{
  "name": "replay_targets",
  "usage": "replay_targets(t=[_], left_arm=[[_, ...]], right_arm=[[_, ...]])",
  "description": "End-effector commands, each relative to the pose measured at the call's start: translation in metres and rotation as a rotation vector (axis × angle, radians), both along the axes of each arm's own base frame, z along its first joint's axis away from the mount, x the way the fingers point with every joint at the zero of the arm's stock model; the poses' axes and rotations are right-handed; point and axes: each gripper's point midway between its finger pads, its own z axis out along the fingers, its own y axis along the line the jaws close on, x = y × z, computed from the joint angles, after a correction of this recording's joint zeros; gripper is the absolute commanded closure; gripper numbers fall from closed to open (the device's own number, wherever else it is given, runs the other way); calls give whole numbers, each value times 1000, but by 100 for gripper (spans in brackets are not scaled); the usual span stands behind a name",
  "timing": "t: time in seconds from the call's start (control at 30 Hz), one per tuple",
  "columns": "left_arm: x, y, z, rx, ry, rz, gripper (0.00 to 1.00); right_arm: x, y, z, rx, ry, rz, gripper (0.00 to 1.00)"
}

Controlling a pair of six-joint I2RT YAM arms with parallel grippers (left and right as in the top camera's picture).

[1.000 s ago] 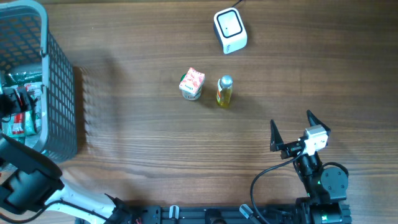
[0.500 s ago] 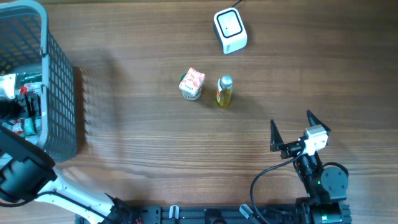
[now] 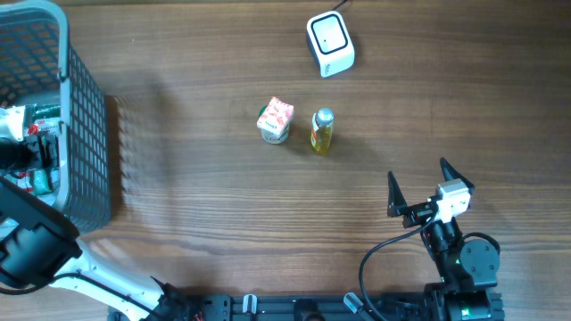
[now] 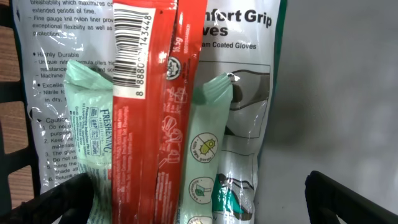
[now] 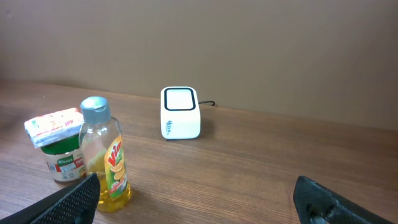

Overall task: Scan the item barcode
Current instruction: 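Reach into the basket and grasp the green glove package with left gripper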

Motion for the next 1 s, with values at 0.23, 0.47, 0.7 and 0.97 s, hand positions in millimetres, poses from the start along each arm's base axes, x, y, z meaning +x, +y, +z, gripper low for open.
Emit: replay_targets(t=[0.23, 0.47, 0.7, 0.97], left_arm=[[-1, 9, 24, 93, -7, -11, 0], [0, 3, 17, 57, -15, -16, 0], [-2, 1, 12, 49, -6, -16, 0], [-5, 1, -15, 11, 39, -14, 0]], right_arm=[[0, -1, 1, -4, -5, -2, 0], [0, -1, 1, -4, -5, -2, 0], [0, -1, 1, -4, -5, -2, 0], [0, -1, 1, -4, -5, -2, 0]])
